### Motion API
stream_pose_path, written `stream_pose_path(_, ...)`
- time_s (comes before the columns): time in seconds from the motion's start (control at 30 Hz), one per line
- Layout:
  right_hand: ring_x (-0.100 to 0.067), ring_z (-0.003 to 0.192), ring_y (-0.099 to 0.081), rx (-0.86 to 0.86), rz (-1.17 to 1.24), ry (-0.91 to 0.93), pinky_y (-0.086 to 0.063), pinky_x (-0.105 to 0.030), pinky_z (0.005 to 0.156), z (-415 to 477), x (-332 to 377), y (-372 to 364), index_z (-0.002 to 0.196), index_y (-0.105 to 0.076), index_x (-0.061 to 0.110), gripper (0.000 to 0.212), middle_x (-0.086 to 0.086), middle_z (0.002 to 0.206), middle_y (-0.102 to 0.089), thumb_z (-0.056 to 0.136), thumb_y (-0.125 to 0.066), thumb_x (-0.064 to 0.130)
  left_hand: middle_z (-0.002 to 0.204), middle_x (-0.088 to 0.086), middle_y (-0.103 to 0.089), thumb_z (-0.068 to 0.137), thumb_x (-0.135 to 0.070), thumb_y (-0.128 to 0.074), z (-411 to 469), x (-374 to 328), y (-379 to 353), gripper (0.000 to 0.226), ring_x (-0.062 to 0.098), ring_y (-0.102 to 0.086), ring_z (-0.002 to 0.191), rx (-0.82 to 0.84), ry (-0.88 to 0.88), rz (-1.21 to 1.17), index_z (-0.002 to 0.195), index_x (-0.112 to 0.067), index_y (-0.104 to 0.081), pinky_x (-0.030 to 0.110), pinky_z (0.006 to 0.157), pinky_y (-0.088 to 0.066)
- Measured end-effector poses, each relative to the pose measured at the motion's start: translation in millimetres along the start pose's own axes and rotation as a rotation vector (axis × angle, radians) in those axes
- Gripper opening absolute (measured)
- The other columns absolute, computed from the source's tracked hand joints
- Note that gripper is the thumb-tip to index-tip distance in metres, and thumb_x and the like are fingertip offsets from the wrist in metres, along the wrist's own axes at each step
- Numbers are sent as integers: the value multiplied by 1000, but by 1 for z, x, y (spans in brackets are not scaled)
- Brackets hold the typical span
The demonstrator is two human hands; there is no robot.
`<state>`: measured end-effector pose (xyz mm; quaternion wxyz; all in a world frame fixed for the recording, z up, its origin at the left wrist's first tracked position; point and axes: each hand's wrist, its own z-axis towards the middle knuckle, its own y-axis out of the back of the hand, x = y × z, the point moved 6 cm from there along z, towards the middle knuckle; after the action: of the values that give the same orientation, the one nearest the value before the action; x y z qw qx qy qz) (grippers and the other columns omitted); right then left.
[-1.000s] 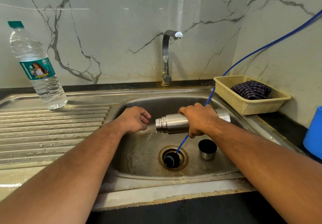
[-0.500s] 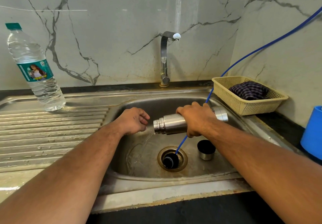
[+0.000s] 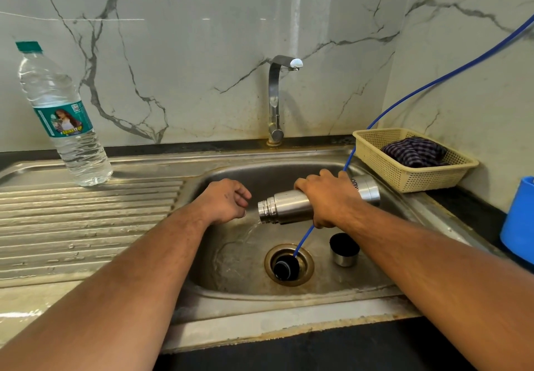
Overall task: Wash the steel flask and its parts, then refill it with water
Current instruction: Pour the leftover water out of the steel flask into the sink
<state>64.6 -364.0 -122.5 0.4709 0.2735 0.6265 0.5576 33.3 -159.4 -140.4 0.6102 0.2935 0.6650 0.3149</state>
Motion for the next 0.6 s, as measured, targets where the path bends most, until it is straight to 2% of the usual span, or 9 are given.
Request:
stream_pose_path(0.1, -25, 124, -47, -12, -10, -2, -39, -50, 103, -1, 0, 1, 137, -47, 30, 74, 0, 131, -58, 74, -86, 29, 109, -5, -71, 85, -4, -77, 1, 2, 1, 42, 7, -65, 103, -14, -1, -6, 121, -22, -67, 12, 73, -43)
stream_pose_path(0.43, -26, 123, -47, -70, -11, -3, -36, -51, 105, -3, 3, 5, 133, -49, 30, 68, -1, 128, -58, 75, -84, 26, 107, -4, -70, 85, -4, -77, 3, 2, 1, 40, 8, -65, 101, -33, -8, -12, 119, -22, -68, 21, 87, -48)
stream_pose_path(0.53, -27, 128, -45, -95, -35, 6, -31, -55, 109, -5, 4, 9, 137, -48, 30, 68, -2, 132, -57, 78, -81, 25, 106, -4, -70, 85, -4, -77, 3, 2, 1, 39, 7, -65, 100, -32, -9, -21, 118, -22, -68, 17, 81, -48)
stream_pose_path(0.6, -29, 133, -42, -118, -80, 15, -23, -60, 114, -7, 5, 14, 141, -46, 29, 71, -3, 136, -55, 80, -80, 22, 105, -4, -70, 85, -4, -77, 3, 1, 0, 38, 7, -66, 99, -34, -4, -25, 118, -22, -68, 21, 86, -52)
